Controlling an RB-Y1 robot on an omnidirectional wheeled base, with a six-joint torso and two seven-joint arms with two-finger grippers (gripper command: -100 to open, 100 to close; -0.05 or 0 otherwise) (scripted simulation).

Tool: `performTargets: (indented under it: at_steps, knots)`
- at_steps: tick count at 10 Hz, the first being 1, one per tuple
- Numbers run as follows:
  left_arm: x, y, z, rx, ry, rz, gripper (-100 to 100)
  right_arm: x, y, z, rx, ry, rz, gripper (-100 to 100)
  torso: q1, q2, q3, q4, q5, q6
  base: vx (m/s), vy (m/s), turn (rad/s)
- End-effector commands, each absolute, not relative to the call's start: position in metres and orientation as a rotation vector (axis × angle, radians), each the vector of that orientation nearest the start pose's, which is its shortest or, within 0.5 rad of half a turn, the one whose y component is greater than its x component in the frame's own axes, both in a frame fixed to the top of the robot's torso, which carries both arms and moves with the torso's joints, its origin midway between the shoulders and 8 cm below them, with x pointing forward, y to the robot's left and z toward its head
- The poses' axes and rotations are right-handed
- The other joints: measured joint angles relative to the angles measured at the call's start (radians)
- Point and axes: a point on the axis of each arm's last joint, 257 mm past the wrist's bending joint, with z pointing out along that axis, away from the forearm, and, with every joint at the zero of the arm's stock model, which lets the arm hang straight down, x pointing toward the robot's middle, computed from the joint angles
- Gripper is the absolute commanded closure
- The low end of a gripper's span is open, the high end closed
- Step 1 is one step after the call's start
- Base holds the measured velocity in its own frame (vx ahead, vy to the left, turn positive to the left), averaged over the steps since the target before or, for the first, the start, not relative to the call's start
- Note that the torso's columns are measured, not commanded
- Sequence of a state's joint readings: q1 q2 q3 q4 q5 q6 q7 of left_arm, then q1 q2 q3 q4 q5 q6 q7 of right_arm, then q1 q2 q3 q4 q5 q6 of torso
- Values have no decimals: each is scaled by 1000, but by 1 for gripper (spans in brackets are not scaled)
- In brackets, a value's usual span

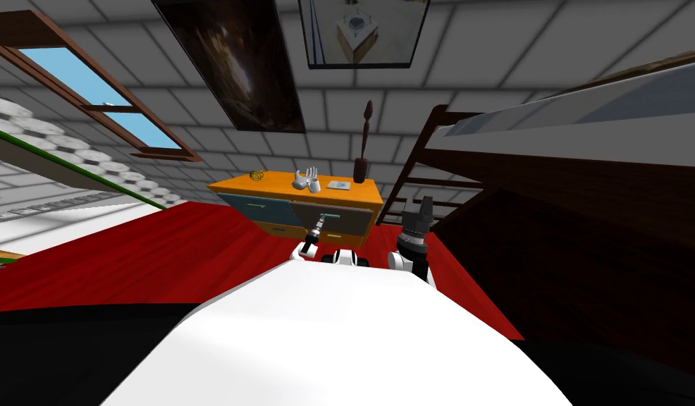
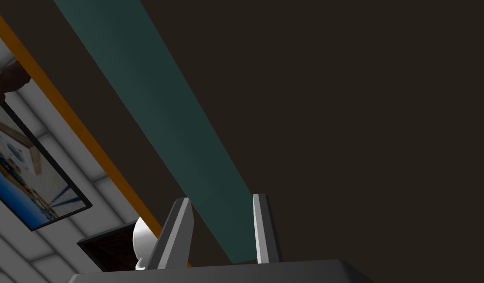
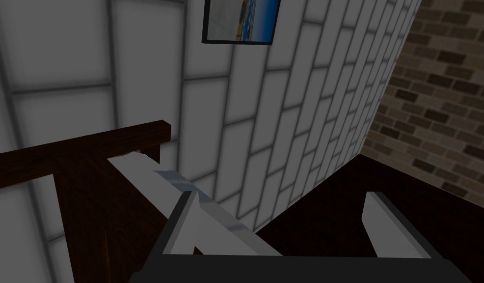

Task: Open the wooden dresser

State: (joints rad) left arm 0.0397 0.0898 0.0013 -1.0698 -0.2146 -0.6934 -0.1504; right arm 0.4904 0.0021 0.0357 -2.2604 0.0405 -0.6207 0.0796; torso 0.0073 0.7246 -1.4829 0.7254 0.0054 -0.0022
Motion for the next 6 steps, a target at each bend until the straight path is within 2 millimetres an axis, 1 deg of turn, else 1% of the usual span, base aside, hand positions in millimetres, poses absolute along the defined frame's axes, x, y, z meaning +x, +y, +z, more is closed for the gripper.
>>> performTargets:
  at_steps: [1,2,3,4,5,6]
  knots:
    - [463,223,-332,-761,1365,-1016,100,329,-258,40,521,574,1267,0,0,1,1,1,-1,0,25,19,-15]
    - [459,210,-327,-759,1364,-1012,100,329,-258,40,521,574,1267,0,0,3,2,1,-1,0,35,37,97]
    - [456,212,-325,-757,1358,-1009,100,329,-258,40,521,574,1267,0,0,3,2,2,-1,-1,35,42,42]
    - [462,206,-315,-737,1337,-1033,100,329,-258,40,521,574,1267,0,2,3,2,3,-1,-2,8,10,-13]
    - [469,203,-311,-736,1345,-1034,100,329,-258,40,521,574,1267,0,-1,6,3,6,-2,-1,-124,3,6]
    - [471,203,-311,-738,1348,-1033,100,329,-258,40,521,574,1267,0,-3,14,8,8,-3,0,-185,-13,14]
